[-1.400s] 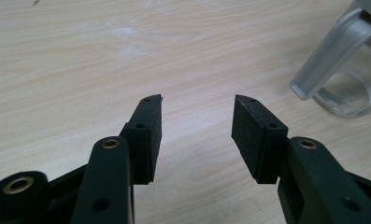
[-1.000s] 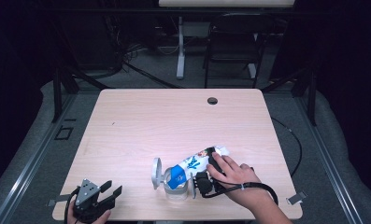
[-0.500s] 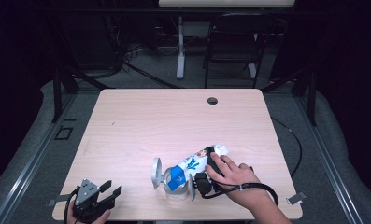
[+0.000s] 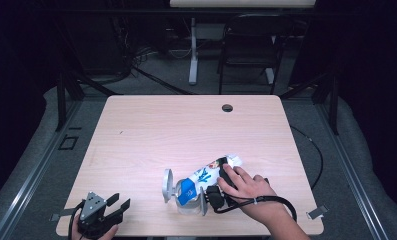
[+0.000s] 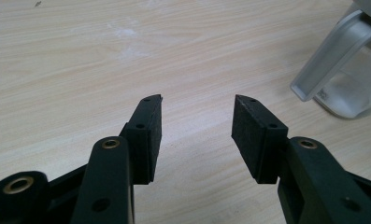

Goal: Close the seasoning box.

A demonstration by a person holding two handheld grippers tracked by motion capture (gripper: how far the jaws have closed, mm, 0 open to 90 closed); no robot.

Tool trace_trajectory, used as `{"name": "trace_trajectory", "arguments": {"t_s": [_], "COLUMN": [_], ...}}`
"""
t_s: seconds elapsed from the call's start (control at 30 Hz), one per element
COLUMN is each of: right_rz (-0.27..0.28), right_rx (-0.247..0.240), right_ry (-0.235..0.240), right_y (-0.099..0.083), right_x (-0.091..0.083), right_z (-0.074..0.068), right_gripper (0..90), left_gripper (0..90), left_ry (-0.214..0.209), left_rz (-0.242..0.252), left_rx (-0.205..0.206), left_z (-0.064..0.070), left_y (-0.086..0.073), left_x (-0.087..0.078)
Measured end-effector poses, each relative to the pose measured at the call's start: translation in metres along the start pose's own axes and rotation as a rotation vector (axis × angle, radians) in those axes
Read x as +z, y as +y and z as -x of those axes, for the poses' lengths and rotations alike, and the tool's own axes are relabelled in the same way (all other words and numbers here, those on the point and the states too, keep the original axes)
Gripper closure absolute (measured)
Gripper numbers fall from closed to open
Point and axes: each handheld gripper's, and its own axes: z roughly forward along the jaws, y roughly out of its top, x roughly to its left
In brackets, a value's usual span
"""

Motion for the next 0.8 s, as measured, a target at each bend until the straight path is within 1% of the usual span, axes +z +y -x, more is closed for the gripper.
{"name": "trace_trajectory", "arguments": {"t_s": [0.8], "right_rz": [-0.004], "right_rx": [-0.003], "right_ry": [-0.004], "right_y": [0.0], "right_x": [0.0002], "right_z": [-0.0007], "right_gripper": [45.6], "left_gripper": [53.4], "left_ry": [0.002], "left_rz": [-0.001], "left_rx": [0.001], "left_z": [-0.0002], "left_y": [0.0], "left_x": [0.0004]}}
